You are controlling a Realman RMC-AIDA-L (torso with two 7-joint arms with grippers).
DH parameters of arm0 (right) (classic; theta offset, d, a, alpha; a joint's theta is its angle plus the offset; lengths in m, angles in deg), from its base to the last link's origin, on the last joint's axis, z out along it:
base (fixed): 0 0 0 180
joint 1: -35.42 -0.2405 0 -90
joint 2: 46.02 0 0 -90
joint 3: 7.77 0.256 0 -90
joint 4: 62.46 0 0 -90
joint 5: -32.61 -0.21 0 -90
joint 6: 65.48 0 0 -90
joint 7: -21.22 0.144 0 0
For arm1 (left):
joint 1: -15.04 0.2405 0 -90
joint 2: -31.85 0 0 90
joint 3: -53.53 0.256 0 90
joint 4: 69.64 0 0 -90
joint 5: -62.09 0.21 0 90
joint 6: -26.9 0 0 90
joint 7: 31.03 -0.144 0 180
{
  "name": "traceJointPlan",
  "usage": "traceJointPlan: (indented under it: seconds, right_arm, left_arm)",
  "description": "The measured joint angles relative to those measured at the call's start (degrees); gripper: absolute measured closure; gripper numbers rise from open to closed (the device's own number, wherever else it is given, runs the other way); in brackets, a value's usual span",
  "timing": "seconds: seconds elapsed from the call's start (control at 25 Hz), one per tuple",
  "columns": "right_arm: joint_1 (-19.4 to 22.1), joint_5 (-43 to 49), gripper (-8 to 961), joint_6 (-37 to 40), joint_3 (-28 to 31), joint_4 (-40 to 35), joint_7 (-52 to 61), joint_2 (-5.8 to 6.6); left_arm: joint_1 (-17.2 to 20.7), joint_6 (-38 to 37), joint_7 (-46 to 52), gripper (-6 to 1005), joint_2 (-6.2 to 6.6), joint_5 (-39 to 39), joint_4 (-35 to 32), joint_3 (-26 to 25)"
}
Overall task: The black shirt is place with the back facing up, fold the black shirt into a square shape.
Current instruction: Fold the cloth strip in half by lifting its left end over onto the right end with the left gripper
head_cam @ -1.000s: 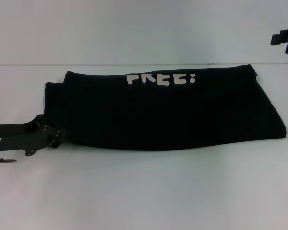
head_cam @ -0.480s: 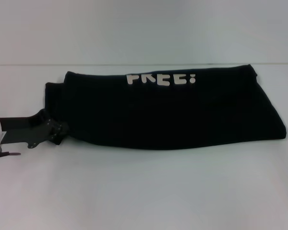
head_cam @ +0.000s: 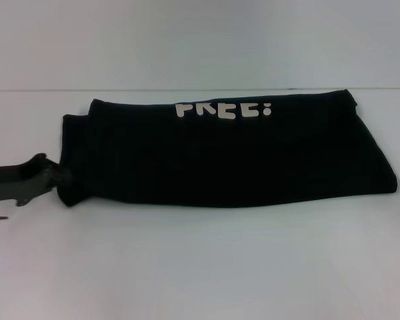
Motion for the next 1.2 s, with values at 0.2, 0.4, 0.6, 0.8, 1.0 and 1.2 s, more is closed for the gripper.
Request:
traceJointPlan:
  seconds: [0.2,0.4,0.6,0.8,1.0,1.2]
  right_arm:
    - [-1.2,0.0,332,-0.7,0.1,0.0,-0.2,0.22]
    - [-2.3,0.0,332,-1.2,0.0,0.1,-0.2,0.31]
    - [-2.8,0.1,331,-1.7,-0.5,0.2,0.3,0.56]
    - [-3.1,0.1,331,-1.9,-0.2,0.2,0.3,1.06]
    - [-3.1,0.1,331,-2.2,-0.4,0.2,0.3,1.30]
    - [-3.1,0.1,330,-2.6,-0.2,0.2,0.2,1.32]
  left_arm:
    - [1.2,-0.7,1.9,966,0.44,0.4,-2.0,-0.1]
    - [1.4,-2.4,3.0,965,0.47,0.3,-1.9,-0.2]
    - [2.1,-8.9,8.3,964,1.86,-0.1,-1.8,-5.8]
    - [4.4,-15.5,12.1,928,2.24,0.7,-2.1,-10.8]
    - [5.1,-15.6,16.5,756,1.38,4.1,-1.8,-9.8]
    - [5.0,-13.4,18.8,587,0.05,4.7,-1.5,-9.6]
